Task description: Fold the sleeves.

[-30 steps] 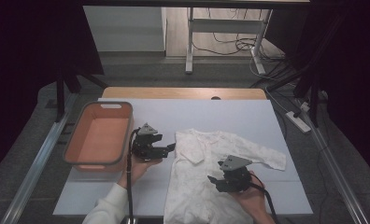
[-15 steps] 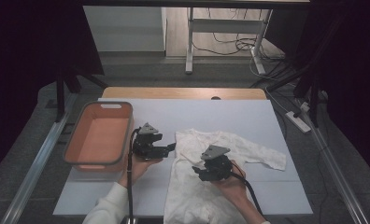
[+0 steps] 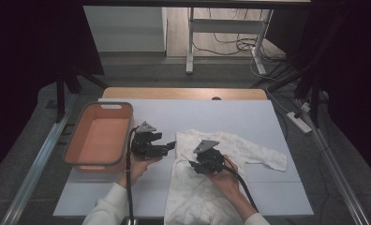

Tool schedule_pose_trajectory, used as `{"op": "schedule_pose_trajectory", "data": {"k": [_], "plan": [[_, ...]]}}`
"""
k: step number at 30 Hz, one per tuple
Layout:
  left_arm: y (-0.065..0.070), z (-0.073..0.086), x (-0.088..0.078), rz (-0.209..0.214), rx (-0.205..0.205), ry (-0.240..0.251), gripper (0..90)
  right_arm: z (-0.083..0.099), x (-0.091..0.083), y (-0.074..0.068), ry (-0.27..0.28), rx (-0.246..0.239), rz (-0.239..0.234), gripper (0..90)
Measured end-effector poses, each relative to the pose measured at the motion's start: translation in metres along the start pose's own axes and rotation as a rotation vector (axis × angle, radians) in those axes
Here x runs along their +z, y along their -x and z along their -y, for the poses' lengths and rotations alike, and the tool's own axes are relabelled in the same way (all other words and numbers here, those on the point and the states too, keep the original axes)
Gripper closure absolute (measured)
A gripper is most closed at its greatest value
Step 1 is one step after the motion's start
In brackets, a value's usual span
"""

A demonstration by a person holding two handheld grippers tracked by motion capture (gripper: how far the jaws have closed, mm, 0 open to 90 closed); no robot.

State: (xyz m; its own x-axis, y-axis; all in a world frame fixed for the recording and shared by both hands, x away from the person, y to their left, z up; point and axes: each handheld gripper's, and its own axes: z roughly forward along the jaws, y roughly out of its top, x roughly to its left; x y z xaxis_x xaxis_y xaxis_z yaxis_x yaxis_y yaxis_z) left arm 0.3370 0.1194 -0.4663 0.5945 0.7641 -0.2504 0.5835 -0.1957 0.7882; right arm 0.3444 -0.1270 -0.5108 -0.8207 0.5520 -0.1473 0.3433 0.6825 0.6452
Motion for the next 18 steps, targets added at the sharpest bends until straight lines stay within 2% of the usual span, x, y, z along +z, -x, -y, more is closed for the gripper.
{"op": "schedule_pose_trajectory", "data": {"k": [2, 6, 9, 12, 18], "plan": [[0.000, 0.000, -0.001, -0.002, -0.002, 0.002, 27.9, 0.001, 0.002, -0.001, -0.026, -0.027, 0.017, 62.0], [-0.003, 0.000, -0.003, -0.006, -0.010, 0.006, 27.9, 0.001, 0.007, -0.001, -0.051, -0.032, -0.004, 75.6], [-0.005, 0.000, -0.003, -0.007, -0.014, 0.009, 27.9, 0.001, 0.006, 0.000, -0.046, -0.036, -0.015, 86.0], [-0.006, 0.000, -0.004, -0.009, -0.019, 0.011, 27.9, 0.000, 0.001, 0.003, -0.011, -0.039, 0.009, 87.0], [-0.008, 0.001, -0.007, -0.009, -0.028, 0.017, 27.8, 0.000, -0.013, 0.015, 0.058, -0.004, 0.043, 87.3]]}}
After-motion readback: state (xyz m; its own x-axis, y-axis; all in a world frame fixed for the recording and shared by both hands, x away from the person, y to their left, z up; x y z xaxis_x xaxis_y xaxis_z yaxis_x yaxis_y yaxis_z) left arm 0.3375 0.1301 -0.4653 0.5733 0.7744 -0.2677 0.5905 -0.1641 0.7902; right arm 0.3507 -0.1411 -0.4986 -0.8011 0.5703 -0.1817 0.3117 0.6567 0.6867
